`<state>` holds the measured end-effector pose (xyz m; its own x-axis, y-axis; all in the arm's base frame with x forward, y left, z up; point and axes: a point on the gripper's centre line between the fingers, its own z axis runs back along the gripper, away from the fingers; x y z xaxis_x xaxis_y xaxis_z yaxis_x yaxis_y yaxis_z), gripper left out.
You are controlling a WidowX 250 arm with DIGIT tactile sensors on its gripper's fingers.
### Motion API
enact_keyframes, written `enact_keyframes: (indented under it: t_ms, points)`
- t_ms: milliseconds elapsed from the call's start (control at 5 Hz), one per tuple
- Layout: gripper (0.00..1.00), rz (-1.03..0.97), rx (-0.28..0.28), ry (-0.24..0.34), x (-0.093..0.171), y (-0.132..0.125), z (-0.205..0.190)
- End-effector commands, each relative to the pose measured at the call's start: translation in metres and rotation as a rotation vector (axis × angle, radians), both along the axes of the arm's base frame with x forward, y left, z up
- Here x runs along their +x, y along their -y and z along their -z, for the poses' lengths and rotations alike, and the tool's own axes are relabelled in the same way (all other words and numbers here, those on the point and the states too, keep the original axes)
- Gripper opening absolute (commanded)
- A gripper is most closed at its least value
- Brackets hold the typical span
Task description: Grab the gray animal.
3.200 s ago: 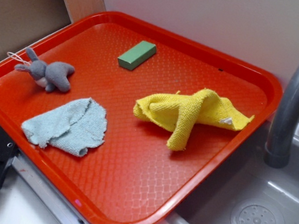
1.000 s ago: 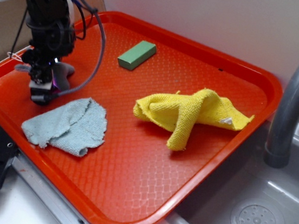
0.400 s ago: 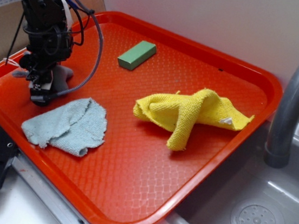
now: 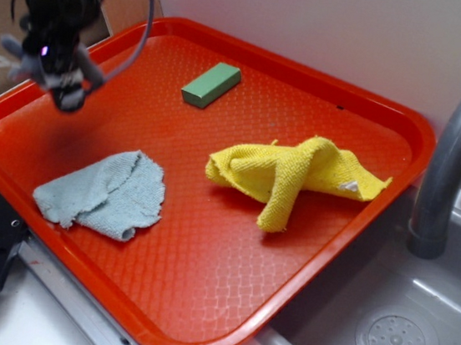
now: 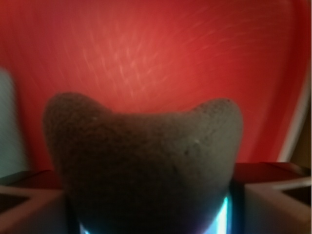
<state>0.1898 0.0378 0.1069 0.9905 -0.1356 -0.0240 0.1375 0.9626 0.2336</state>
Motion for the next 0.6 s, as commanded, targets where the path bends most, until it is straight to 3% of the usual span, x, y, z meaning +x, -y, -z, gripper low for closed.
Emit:
enact_keyframes:
  t_ms: [0, 200, 400]
  points:
    - [0.00, -0.098, -0.147, 0.077, 0.009, 0.039, -0.080]
    - [0.00, -0.127, -0.196, 0.124, 0.006, 0.044, -0.104]
    - [0.00, -0.107, -0.231, 0.172, 0.004, 0.050, -0.102]
